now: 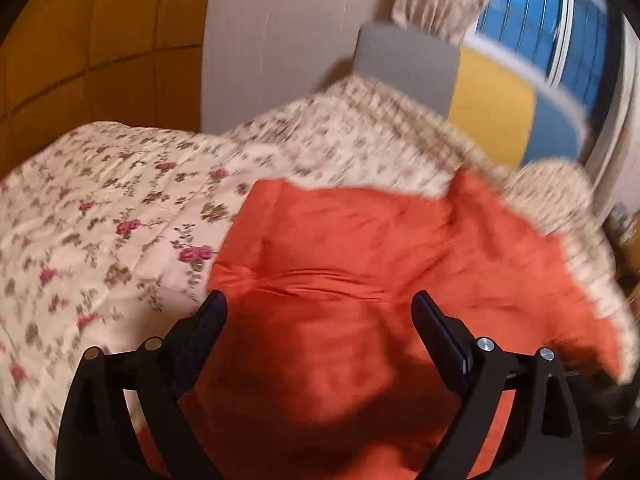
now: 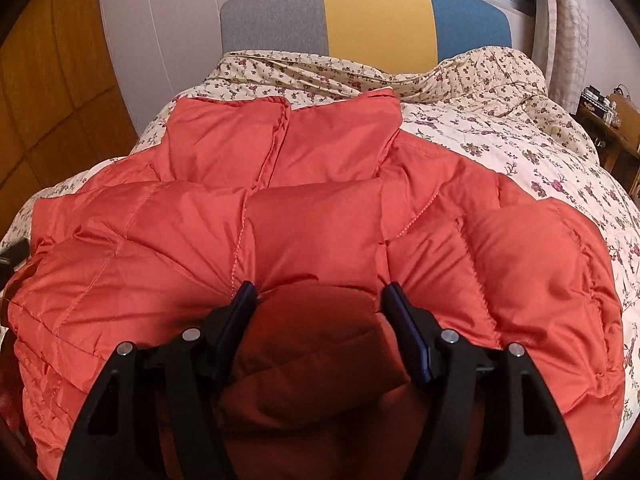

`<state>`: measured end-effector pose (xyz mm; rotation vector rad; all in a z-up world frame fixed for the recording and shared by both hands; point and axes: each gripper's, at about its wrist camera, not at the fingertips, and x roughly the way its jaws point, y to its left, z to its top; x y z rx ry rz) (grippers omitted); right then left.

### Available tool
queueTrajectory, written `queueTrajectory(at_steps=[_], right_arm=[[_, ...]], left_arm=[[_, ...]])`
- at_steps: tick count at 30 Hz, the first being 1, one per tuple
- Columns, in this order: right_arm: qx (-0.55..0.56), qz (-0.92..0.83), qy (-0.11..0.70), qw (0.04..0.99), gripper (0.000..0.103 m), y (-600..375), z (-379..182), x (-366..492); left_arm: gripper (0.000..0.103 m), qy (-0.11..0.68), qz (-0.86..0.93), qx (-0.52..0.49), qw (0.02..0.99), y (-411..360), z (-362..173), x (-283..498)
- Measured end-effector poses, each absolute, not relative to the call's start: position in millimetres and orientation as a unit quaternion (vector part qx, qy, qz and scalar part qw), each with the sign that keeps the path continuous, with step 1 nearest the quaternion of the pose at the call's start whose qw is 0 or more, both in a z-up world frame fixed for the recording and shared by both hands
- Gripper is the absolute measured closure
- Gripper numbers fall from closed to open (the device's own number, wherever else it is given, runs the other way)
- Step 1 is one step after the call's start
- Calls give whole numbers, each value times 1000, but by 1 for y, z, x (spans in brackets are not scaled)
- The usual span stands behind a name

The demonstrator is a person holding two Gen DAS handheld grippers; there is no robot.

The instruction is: Fold large clothes

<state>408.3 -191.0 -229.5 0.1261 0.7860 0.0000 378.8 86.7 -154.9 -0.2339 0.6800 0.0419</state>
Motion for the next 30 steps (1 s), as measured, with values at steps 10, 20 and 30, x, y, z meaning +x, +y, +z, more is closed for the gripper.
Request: queueTrajectory(at_steps=[10, 20, 30], right_arm=[[60, 0, 381, 923, 37, -191, -229, 402], [78, 11, 377, 923, 36, -194, -224, 398], [57, 54, 358, 930, 38, -184, -178, 422]], left_arm=[[7, 380, 1, -13, 925, 37, -189, 411], [6, 394, -7, -19, 919, 40, -193, 412], [6, 361, 17, 5, 932, 62, -148, 434]])
